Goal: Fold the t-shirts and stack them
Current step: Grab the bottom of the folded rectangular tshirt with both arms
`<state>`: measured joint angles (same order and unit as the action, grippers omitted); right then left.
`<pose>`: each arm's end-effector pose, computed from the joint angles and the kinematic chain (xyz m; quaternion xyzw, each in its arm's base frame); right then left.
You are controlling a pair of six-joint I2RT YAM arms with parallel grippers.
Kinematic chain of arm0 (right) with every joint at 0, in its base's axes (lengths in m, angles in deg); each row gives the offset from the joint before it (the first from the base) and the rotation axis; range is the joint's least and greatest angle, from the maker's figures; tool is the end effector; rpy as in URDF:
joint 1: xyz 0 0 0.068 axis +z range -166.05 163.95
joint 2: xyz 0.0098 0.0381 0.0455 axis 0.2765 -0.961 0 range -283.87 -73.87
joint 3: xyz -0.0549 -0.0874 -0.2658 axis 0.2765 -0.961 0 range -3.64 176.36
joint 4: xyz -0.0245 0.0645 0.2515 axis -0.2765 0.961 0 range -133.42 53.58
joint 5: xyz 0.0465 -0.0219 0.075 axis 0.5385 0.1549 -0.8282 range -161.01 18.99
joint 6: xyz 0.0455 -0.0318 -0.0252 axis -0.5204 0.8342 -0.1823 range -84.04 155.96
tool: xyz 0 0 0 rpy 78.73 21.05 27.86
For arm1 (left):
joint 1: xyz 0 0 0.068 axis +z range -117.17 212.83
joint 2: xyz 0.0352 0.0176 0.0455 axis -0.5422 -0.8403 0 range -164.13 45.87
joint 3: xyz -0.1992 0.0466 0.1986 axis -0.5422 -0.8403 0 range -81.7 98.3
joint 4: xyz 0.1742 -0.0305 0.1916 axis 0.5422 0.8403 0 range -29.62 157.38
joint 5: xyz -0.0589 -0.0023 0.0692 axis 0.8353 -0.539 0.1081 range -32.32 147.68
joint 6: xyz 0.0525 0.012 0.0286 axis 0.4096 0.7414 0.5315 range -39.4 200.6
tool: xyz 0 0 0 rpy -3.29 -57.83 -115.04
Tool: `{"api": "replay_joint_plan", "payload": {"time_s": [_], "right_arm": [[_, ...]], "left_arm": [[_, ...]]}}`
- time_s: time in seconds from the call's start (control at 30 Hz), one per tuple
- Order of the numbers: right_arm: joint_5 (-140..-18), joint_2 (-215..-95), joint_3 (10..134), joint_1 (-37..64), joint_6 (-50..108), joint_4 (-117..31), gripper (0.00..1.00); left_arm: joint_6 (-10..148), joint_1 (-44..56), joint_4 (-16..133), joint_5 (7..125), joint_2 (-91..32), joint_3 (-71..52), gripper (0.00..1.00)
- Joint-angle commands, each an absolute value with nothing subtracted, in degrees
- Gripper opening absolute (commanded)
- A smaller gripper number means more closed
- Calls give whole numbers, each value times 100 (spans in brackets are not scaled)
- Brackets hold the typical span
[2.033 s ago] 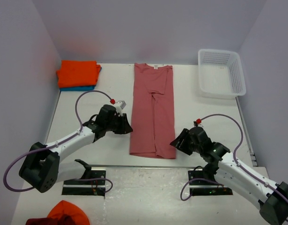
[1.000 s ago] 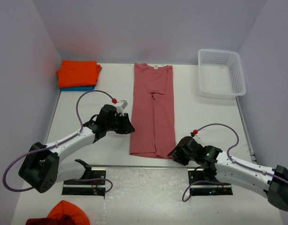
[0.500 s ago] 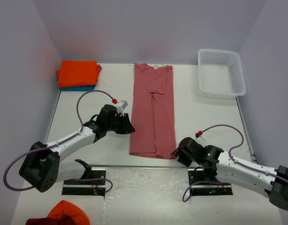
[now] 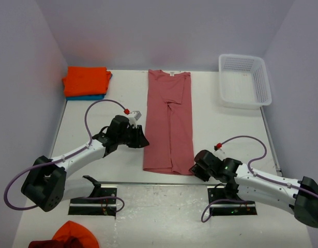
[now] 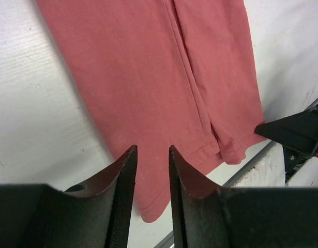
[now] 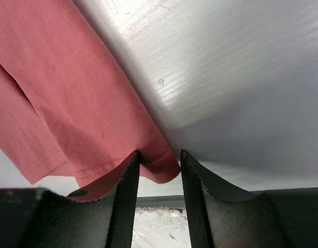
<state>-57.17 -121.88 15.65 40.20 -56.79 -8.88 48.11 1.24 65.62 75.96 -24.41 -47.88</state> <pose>0.0820 0.1030 0.1487 0.3289 0.9085 0.1898 0.1744 0.2023 -0.1412 0.1990 0.0579 0.9014 -0.3371 0.2655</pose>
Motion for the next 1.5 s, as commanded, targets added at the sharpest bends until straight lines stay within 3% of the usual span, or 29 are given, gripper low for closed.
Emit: {"api": "replay_joint_plan", "payload": {"time_s": [0.0,0.03,0.07,0.1,0.2,0.7,0.93,1.47], "right_arm": [[-5431,-12238,1526,4055,-5676,-677,38],[-5431,-12221,1500,4055,-5711,-669,35],[-5440,-12203,1473,4055,-5712,-703,21],[-5449,-12160,1455,4064,-5703,-730,14],[-5440,-12159,1446,4055,-5685,-713,0],[-5581,-12748,1719,4055,-5158,-1125,0],[-5598,-12652,1675,4055,-5149,-1117,0],[-5546,-12405,1587,4055,-5210,-1011,0]], "left_arm": [[4799,102,6372,7693,-2461,-4830,32],[4808,102,6364,7684,-2470,-4848,33],[4808,102,6363,7675,-2470,-4856,33],[4817,93,6363,7658,-2470,-4874,33],[4791,93,6425,7553,-2514,-4927,33],[4299,-496,7207,6208,-2479,-5243,40],[4088,-672,7286,6172,-2189,-5542,47],[3253,-1673,6944,6261,-2163,-5762,47]]}}
